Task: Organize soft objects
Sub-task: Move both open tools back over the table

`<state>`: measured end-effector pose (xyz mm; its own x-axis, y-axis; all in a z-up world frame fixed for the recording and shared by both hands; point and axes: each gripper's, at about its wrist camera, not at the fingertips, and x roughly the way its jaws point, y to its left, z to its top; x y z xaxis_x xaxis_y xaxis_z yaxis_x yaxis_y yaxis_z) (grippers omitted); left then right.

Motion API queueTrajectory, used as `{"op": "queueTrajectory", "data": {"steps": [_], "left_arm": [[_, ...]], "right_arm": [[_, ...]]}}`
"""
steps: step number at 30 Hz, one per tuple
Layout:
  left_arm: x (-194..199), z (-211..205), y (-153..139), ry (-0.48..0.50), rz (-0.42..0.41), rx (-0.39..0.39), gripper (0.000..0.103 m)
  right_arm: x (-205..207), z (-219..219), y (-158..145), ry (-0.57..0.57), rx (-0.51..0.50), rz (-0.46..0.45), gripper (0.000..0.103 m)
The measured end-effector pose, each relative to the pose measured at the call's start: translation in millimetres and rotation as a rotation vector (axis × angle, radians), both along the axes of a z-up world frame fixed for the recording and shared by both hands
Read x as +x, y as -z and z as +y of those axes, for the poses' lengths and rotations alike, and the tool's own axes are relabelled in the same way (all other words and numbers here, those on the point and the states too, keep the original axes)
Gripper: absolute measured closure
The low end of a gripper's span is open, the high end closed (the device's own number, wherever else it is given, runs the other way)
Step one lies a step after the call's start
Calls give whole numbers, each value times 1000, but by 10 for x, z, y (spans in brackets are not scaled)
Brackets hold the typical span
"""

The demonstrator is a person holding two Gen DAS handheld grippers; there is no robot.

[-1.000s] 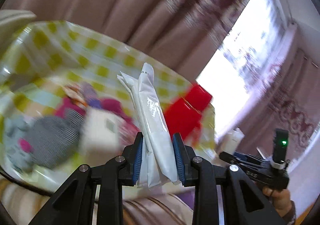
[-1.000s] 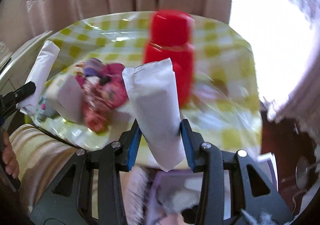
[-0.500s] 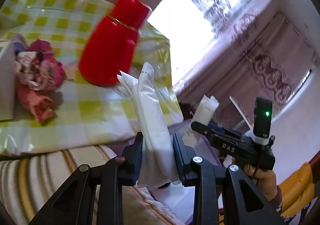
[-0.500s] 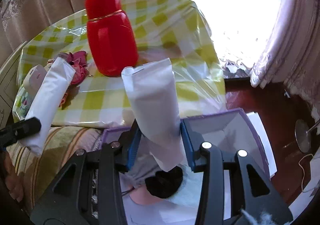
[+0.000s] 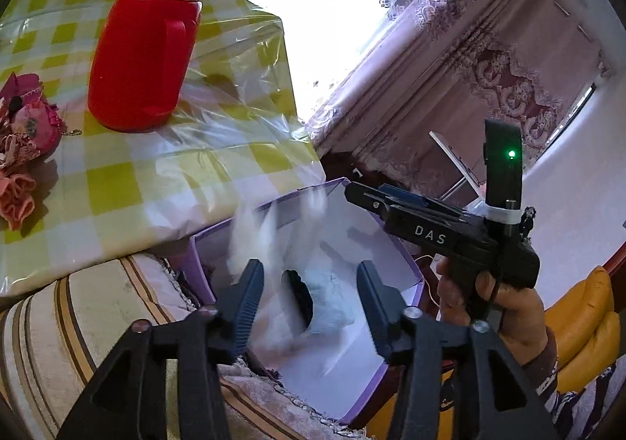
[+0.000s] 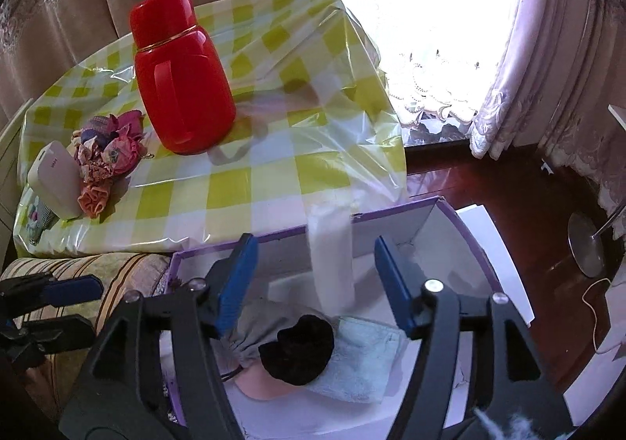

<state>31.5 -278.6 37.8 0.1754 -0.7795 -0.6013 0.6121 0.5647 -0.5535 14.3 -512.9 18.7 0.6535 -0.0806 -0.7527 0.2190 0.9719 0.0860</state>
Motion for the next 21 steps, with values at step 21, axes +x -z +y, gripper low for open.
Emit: {"op": "queueTrajectory", "data": {"steps": [21], "left_arm": [[81,1244,-267,-352,-182,111,41]], "right_arm": [[69,789,-366,-116,-105,-128,6]]}}
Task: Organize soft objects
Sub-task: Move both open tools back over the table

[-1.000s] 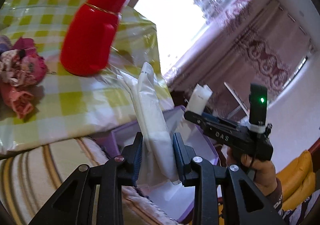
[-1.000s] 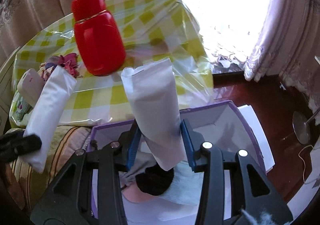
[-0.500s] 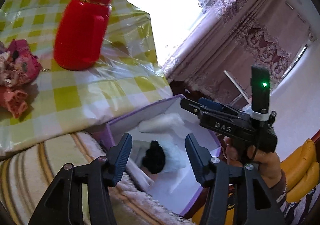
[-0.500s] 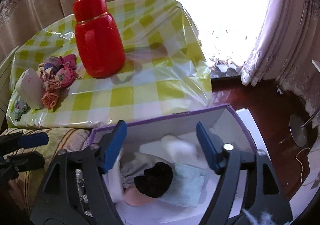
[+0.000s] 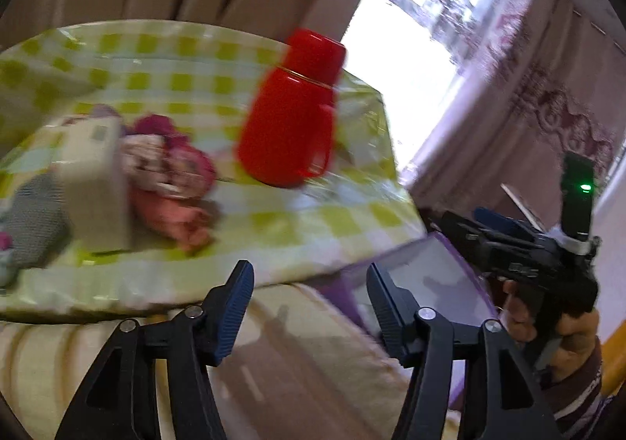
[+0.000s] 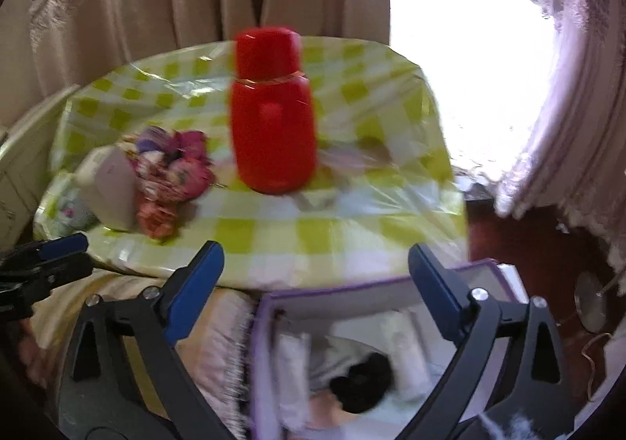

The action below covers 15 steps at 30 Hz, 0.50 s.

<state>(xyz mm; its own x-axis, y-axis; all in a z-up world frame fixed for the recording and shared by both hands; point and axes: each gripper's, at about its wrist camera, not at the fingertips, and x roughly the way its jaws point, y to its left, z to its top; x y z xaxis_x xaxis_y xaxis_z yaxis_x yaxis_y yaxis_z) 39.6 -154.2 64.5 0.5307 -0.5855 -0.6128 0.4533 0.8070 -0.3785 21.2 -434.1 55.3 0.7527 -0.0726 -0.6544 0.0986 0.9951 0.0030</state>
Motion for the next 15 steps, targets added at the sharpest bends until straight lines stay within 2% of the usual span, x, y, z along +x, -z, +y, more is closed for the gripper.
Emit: {"op": "queueTrajectory", "data": {"steps": [7,12,15], "left_arm": [[148,779,8,-167,34,29,38],[221,1297,99,-274,64,39,38],[267,1588,169,-350,97,48,38]], "right_arm": [[126,393,-135,-141,96,-47,5],[236,659,-86,-261,168,-35,5],[362,843,0,-274,148,8,5]]}}
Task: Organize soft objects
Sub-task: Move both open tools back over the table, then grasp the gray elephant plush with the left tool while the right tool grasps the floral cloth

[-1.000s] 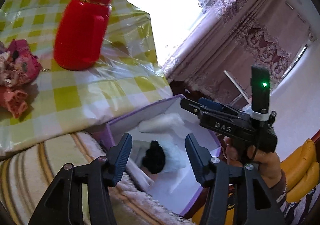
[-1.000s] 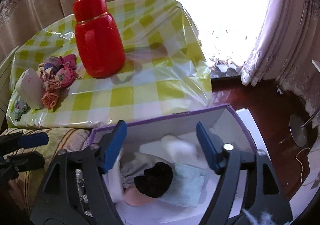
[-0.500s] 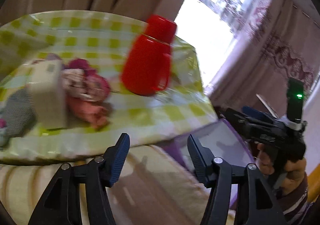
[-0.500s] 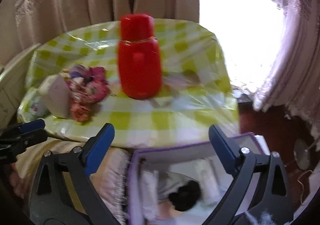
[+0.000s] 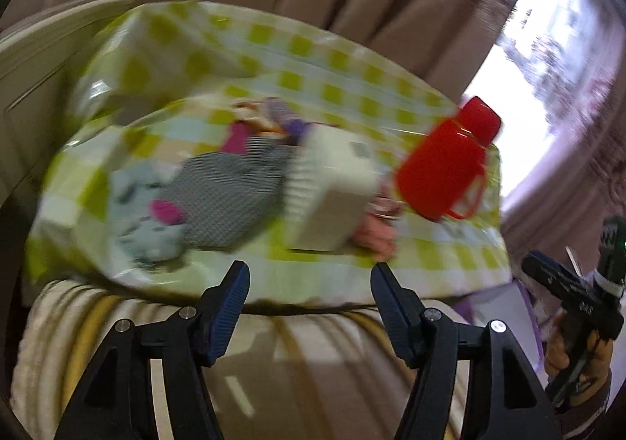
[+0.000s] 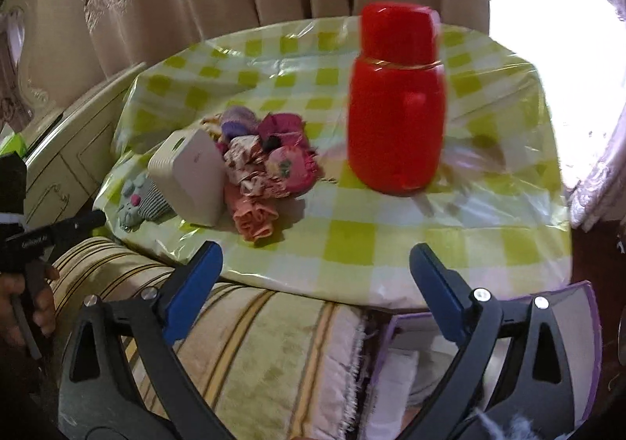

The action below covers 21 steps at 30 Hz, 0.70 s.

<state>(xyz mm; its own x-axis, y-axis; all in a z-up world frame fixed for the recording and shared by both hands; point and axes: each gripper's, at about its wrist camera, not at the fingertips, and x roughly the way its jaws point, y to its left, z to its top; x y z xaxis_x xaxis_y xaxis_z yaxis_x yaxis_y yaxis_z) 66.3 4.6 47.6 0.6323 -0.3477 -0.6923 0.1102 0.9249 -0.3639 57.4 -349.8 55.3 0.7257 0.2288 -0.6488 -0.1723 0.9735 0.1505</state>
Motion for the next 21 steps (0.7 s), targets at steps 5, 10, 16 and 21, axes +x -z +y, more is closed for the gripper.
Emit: {"op": "queueTrajectory", "data": {"steps": [5,10,16,21], "left_arm": [[98,375,97,-100,50,18,38],[215,642,272,-176,131,-8,38],[372,745,398,-202,197,29,38],[563,835,529,-226,243,52,38]], "right_arm": [[170,234,102,-41,-19,22,5],[343,446,176,-99,-50,39,5],[504,657,270,-153,-84,45,5],[628,751,340,-167,-87,58,5]]}}
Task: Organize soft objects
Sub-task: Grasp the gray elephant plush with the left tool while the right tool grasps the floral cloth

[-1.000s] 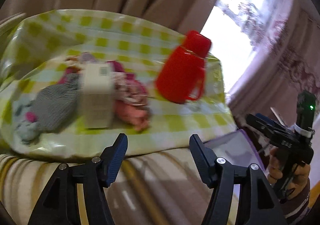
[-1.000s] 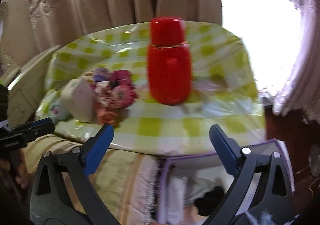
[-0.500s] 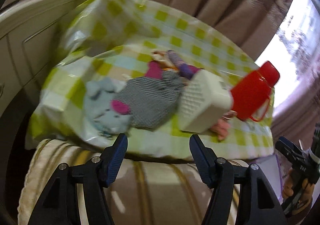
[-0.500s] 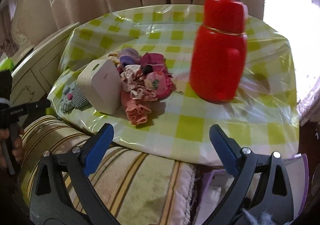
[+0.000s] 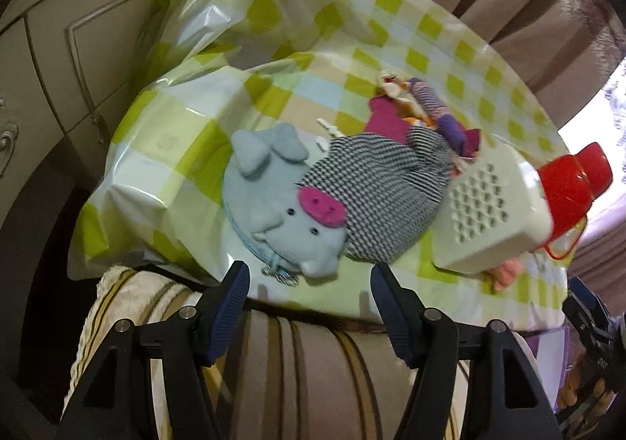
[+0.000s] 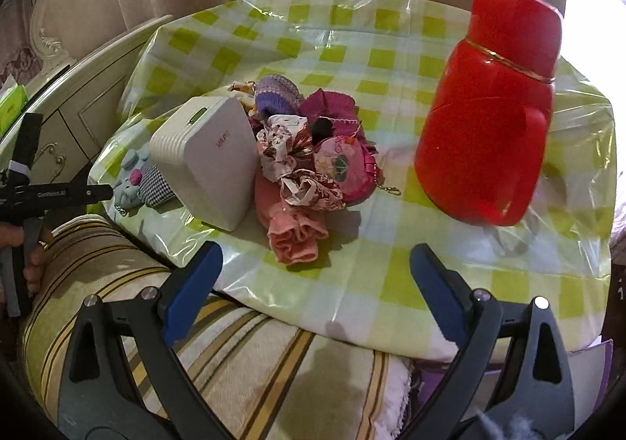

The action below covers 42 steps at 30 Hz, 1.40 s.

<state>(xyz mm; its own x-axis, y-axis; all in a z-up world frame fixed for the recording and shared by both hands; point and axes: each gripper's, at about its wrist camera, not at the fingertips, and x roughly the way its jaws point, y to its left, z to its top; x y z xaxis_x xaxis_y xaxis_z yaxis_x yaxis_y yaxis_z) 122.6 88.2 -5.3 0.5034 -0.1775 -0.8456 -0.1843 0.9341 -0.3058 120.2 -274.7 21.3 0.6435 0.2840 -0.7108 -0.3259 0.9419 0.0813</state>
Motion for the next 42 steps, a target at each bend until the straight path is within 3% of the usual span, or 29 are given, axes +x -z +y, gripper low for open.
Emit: {"op": "queueTrajectory", "data": {"steps": [7,13,18,22,27,33,42], "left_arm": [[308,81,208,-35,59,15,38],[451,23,326,-18,83,82,38],[435,-27,294,13,51,90,60],[295,-34,139,-13,-42,123,78],[245,-40,57,-14,-95,132,82],[124,33,-93,-102,-197,153,83],[-26,158,-279,-185,-346,127,83]], "right_arm": [[180,76,96,-3,1,20,5],[333,114,166,0,-3,32,5],[437,141,207,-1,0,40,5],[493,178,234,-9,-2,43,5],[555,201,264,-11,-4,46,5],[642,249,247,-15,-5,38,6],[805,445,290,-41,-64,23,17]]}}
